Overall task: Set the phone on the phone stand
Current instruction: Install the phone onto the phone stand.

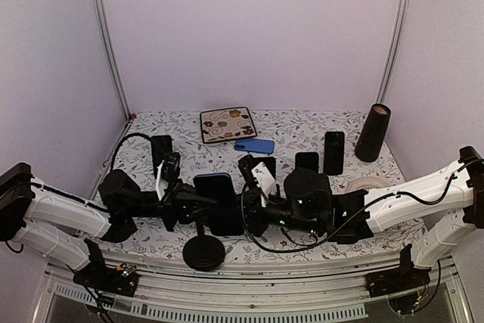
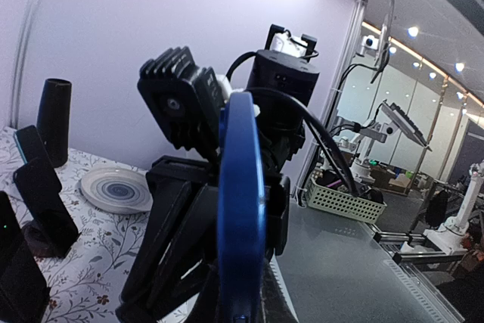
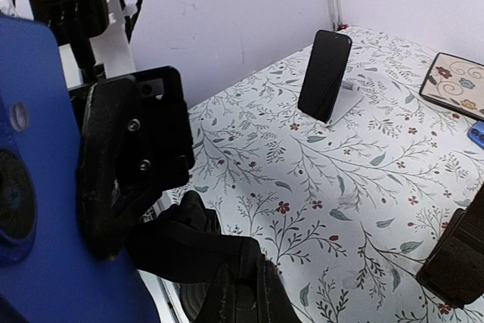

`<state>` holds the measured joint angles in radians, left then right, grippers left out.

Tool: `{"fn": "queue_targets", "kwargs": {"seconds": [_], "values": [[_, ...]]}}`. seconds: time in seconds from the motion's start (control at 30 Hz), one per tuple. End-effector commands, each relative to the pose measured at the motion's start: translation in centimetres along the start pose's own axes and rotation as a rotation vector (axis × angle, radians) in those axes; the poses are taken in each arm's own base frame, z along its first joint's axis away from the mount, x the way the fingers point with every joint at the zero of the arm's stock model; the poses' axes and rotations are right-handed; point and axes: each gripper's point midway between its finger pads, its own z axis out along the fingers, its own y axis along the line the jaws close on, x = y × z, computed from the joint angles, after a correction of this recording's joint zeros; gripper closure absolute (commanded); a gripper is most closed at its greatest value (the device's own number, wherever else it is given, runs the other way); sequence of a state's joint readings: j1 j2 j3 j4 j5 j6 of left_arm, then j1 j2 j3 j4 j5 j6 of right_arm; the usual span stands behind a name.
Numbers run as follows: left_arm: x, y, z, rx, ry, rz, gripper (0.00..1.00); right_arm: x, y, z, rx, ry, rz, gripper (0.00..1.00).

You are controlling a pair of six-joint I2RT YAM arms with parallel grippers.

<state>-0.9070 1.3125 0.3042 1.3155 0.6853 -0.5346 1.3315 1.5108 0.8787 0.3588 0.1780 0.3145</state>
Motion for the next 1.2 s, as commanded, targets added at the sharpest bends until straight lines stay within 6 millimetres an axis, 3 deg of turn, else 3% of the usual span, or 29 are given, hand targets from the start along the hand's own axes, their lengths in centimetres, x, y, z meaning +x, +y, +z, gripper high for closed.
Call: {"fn": "queue_targets", "kwargs": {"seconds": [0.0,0.27,0.7,1.17], "values": [[1.9,2.2,-1.5,-0.142,0.056,-0.035,1.00,-2.9,-0.1,-0.3,0.078,-0.094,0.004,0.98],[2.5,3.7,-2.7,-0.275,0.102,-0.034,1.00,-2.6,-0.9,-0.3,0.157,-0.090,-0.016,0.98],[3.5,7.8,-5.0,-0.585,0.157,-0.075,1.00,-1.8,-2.4,0.2,0.320,-0.063,-0.015,0.98],[4.0,9.9,-7.2,-0.852,0.222,-0.044,1.00,-0.5,-3.3,1.2,0.431,-0.003,0.011,0.98]]}}
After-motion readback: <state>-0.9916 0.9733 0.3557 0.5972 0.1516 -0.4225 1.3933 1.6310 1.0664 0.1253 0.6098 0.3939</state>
